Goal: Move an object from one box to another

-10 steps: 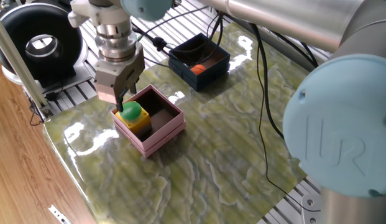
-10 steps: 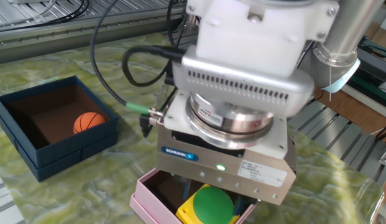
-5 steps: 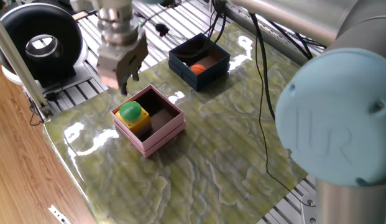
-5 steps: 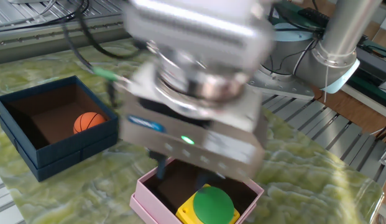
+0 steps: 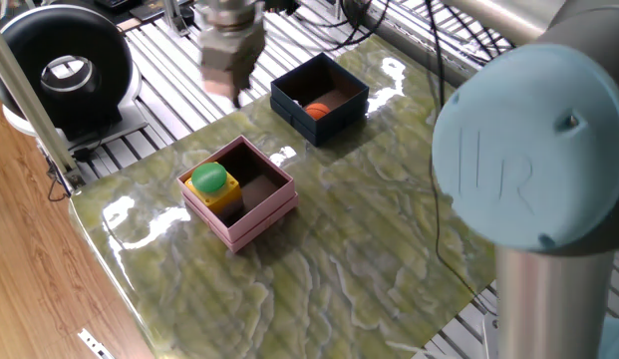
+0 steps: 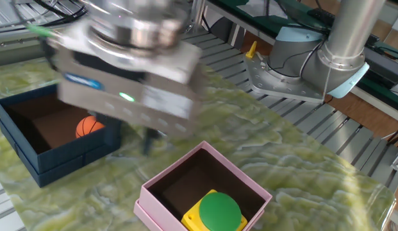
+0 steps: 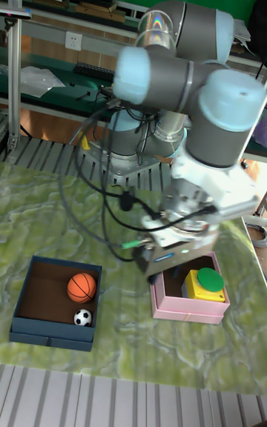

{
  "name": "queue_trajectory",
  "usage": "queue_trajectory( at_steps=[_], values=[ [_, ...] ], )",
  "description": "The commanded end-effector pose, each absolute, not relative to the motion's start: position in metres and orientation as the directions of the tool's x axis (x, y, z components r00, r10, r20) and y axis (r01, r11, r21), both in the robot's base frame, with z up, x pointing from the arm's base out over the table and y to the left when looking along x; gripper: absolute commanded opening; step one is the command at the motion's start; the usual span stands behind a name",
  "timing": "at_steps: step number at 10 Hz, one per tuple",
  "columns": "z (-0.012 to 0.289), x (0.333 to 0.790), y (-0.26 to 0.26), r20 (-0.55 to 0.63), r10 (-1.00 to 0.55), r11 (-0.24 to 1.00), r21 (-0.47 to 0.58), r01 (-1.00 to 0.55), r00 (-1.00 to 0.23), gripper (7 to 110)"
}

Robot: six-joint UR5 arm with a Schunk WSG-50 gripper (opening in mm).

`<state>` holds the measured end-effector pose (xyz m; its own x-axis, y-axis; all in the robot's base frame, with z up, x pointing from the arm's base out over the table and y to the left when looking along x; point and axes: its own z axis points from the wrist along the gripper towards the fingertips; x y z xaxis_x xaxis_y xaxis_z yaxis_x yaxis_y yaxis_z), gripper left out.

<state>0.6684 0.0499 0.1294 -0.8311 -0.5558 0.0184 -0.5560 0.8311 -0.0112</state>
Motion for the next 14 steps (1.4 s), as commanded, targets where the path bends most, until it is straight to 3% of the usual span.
queue_trajectory(
  at_steps=[1, 5, 7, 9, 14],
  values=[
    [0.123, 0.673, -0.014, 0.008, -0.606, 0.795, -0.034, -0.606, -0.795, 44],
    [0.112, 0.693, -0.052, 0.004, -0.62, 0.782, -0.068, -0.619, -0.784, 44],
    [0.092, 0.694, -0.055, -0.043, -0.64, 0.768, -0.033, -0.639, -0.767, 44],
    [0.093, 0.695, -0.068, -0.033, -0.674, 0.738, -0.071, -0.671, -0.738, 44],
    [0.09, 0.676, -0.074, -0.103, -0.632, 0.774, -0.054, -0.63, -0.768, 44]
  ],
)
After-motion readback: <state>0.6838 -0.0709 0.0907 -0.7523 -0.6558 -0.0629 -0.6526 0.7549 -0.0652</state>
